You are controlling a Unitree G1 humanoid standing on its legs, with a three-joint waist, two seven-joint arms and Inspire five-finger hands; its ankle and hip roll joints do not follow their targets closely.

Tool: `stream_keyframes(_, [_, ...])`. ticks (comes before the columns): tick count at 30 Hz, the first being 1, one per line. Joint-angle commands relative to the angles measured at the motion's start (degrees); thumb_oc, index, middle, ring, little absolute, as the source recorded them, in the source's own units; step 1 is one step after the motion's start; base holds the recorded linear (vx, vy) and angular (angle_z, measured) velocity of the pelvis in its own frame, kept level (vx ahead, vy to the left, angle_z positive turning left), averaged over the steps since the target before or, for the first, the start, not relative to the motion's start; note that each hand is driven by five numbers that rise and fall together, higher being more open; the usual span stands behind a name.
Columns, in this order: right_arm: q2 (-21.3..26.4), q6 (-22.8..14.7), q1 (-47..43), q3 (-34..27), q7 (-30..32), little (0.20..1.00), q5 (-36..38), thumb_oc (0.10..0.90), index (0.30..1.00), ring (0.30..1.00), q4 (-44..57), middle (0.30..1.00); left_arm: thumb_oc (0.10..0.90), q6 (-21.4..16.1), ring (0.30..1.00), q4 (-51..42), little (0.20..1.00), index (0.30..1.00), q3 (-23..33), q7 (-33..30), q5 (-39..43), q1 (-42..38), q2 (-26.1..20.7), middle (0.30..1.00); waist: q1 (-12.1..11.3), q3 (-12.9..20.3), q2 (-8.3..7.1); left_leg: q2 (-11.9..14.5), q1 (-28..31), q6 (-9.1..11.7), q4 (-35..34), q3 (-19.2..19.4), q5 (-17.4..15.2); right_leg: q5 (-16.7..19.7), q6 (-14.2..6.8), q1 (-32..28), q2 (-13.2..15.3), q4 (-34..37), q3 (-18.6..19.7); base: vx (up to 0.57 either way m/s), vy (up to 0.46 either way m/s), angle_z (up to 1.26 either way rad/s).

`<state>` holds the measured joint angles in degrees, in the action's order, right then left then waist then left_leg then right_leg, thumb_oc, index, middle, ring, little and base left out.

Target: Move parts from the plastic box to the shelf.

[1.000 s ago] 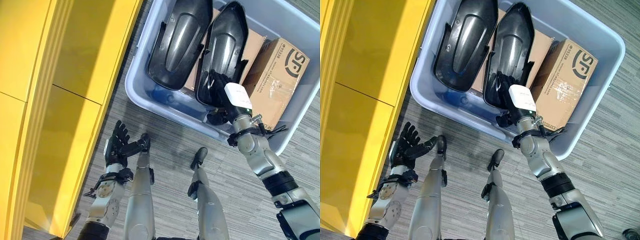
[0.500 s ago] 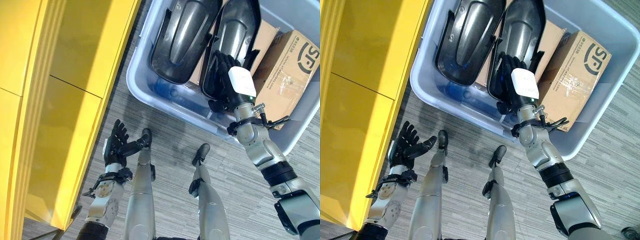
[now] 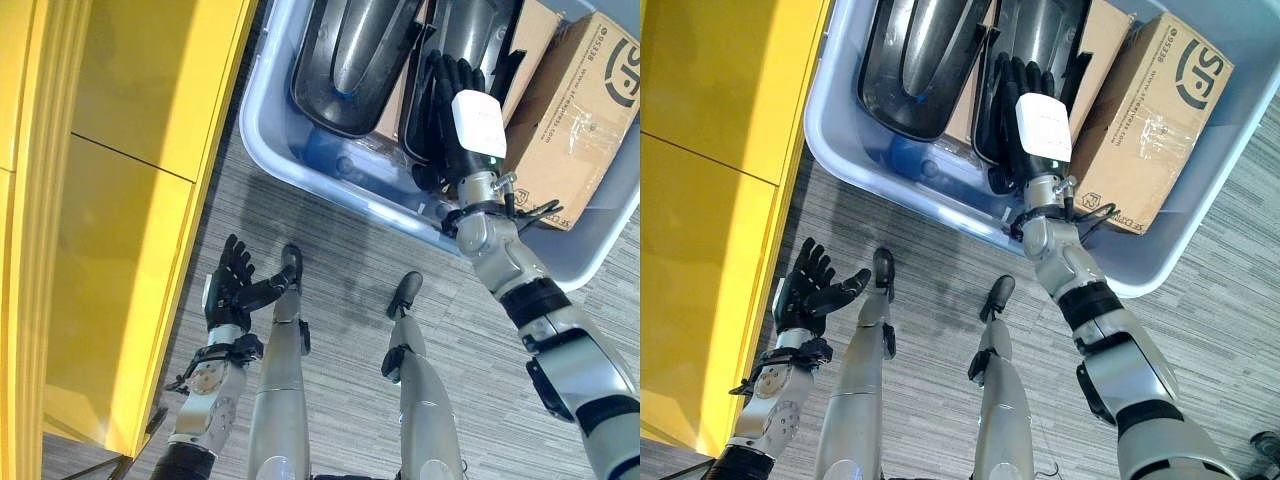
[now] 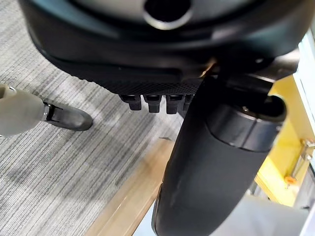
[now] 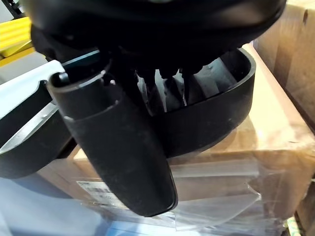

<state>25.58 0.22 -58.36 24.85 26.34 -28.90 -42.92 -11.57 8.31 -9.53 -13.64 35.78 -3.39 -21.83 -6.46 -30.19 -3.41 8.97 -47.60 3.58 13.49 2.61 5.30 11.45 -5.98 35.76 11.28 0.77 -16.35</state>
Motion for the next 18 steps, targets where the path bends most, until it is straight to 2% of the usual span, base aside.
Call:
stream_keyframes(1, [-0.5,3.2,-2.7,2.7,-4.5,0.3,10.4,0.4,0.3,0.3,-15.5,0.3,0.9,-4.2,1.0,-6.4,1.0,1.0,-1.9,-0.5,1.0,0.6,-1.7,1.0,-3.5,0.4,4.77,-0.6,-4.2,-0.1,3.3,-0.1,-3.7,-14.0,-4.0,-11.1,2.4,-7.4,0.7,0.0,0.0,0.0])
stream_keyframes(6, [-1.1,2.2,-4.9,4.7,-5.9,0.3,14.2,0.4,0.3,0.3,-24.8,0.3,0.9,-4.3,1.0,-6.1,1.0,1.0,-3.6,0.4,1.1,-0.2,-2.2,1.0,-4.5,0.4,5.96,-0.6,-4.0,-0.1,3.5,-0.1,-3.7,-14.8,-3.8,-11.4,2.4,-7.9,0.4,0.0,0.002,0.04])
stream_keyframes(10, [-1.2,1.6,-3.9,4.8,-5.5,0.3,15.2,0.4,0.3,0.3,-25.0,0.3,0.9,-4.4,1.0,-5.5,1.0,1.0,-4.0,0.0,0.9,-1.2,-1.8,1.0,-4.5,0.4,6.05,-0.5,-3.5,-0.1,3.5,0.0,-3.7,-15.0,-3.7,-11.5,2.3,-8.1,0.5,0.0,0.0,0.02])
stream_keyframes(14, [-1.7,1.2,-1.1,4.7,-4.4,0.3,14.5,0.4,0.3,0.3,-20.2,0.3,0.9,-4.3,1.0,-4.6,1.0,1.0,-3.7,-0.7,0.3,-1.6,-1.3,1.0,-3.9,0.4,5.64,-0.2,-2.7,0.0,3.4,0.2,-3.6,-15.2,-3.6,-11.9,2.2,-8.3,0.6,0.0,-0.002,-0.02])
stream_keyframes(15, [-1.6,1.0,1.6,4.0,-3.4,0.3,13.4,0.4,0.3,0.3,-14.2,0.3,0.9,-4.3,1.0,-4.1,1.0,1.0,-3.2,-1.3,0.3,-1.7,-0.7,1.0,-3.2,0.4,5.23,-0.1,-2.0,0.0,3.2,0.4,-3.6,-15.3,-3.6,-12.1,2.2,-8.4,0.7,0.0,0.0,-0.13])
stream_keyframes(16, [-1.6,1.0,1.7,4.0,-3.4,0.3,13.4,0.4,0.3,0.3,-14.1,0.3,0.9,-4.3,1.0,-4.1,1.0,1.0,-3.2,-1.3,0.3,-1.7,-0.7,1.0,-3.2,0.4,5.23,-0.1,-2.0,0.0,3.2,0.4,-3.6,-15.3,-3.6,-12.1,2.2,-8.4,0.7,0.0,0.0,0.0])
stream_keyframes(18, [-1.9,0.8,6.0,1.5,-1.4,0.3,12.4,0.4,0.3,0.3,-6.6,0.3,0.9,-4.2,1.0,-3.7,1.0,1.0,-2.7,-2.3,0.3,-1.8,-0.1,1.0,-2.2,0.4,4.66,0.2,-1.3,0.1,3.0,0.5,-3.7,-15.5,-3.6,-12.5,2.1,-8.5,0.8,-0.01,-0.002,0.08])
